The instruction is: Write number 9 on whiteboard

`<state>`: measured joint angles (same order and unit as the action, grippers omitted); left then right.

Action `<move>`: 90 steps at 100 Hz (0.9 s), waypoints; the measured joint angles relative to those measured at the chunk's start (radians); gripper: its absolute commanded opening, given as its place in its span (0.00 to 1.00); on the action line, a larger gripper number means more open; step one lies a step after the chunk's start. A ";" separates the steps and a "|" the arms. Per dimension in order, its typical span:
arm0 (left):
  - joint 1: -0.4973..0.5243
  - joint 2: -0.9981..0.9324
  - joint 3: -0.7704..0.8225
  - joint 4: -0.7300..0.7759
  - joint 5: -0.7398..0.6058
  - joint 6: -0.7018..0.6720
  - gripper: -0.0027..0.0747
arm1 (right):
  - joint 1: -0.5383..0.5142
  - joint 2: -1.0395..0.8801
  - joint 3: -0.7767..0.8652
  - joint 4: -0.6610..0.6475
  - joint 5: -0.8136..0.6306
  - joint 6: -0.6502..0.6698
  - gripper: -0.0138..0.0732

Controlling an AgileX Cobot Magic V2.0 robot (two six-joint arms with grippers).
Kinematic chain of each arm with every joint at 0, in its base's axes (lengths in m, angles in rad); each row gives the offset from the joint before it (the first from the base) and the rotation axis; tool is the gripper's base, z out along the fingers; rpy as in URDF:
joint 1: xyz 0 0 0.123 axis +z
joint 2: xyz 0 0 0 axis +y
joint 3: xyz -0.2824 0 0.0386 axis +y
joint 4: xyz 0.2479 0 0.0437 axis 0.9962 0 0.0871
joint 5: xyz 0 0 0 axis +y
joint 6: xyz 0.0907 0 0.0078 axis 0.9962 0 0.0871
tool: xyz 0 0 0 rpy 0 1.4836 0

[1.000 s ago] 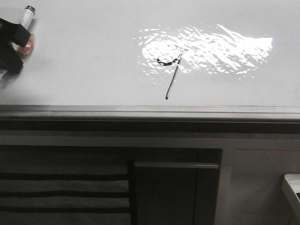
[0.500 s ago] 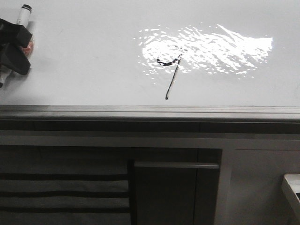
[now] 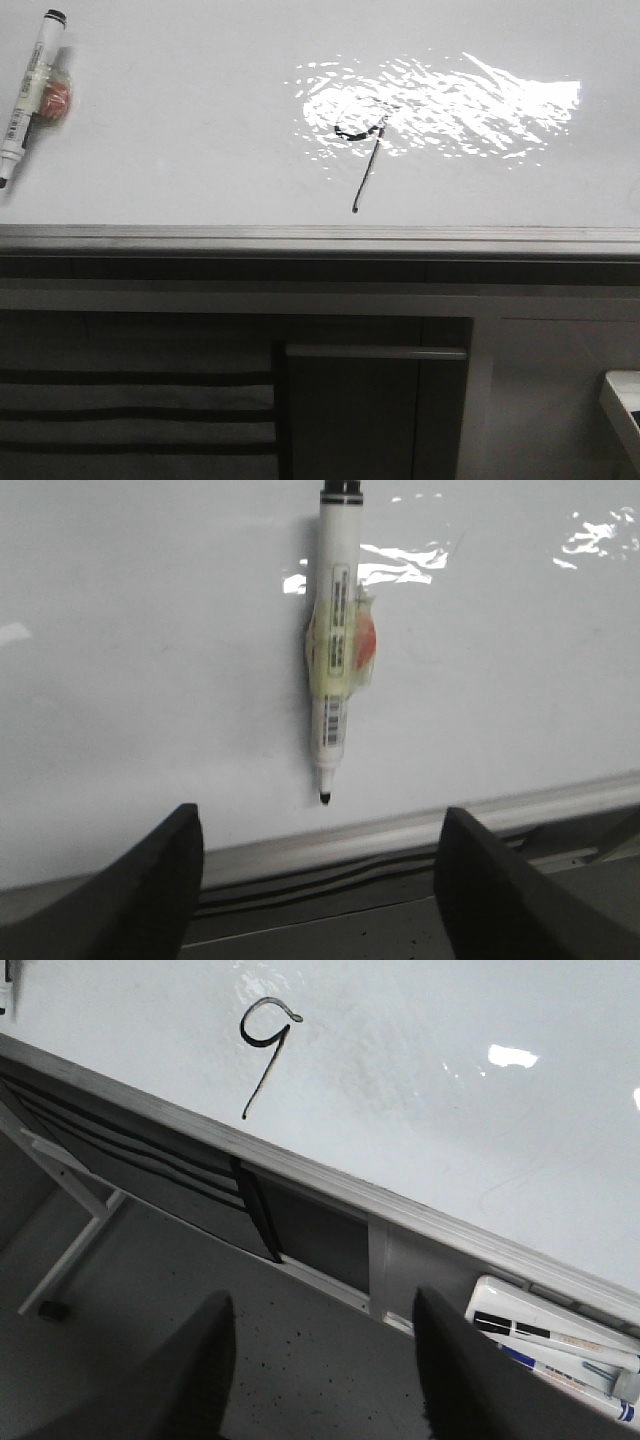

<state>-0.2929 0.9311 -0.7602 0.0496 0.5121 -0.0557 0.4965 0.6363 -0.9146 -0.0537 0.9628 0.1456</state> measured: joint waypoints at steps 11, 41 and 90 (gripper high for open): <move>0.000 -0.139 0.127 0.000 -0.050 0.000 0.63 | 0.000 -0.076 0.101 -0.011 -0.064 0.008 0.55; 0.000 -0.361 0.329 0.000 -0.236 0.000 0.35 | 0.000 -0.201 0.288 -0.048 -0.221 0.011 0.19; 0.000 -0.369 0.334 0.000 -0.255 0.000 0.01 | 0.000 -0.203 0.310 -0.079 -0.223 0.011 0.08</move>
<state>-0.2929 0.5617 -0.4264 0.0496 0.2575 -0.0557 0.4965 0.4330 -0.6042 -0.1323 0.7394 0.1562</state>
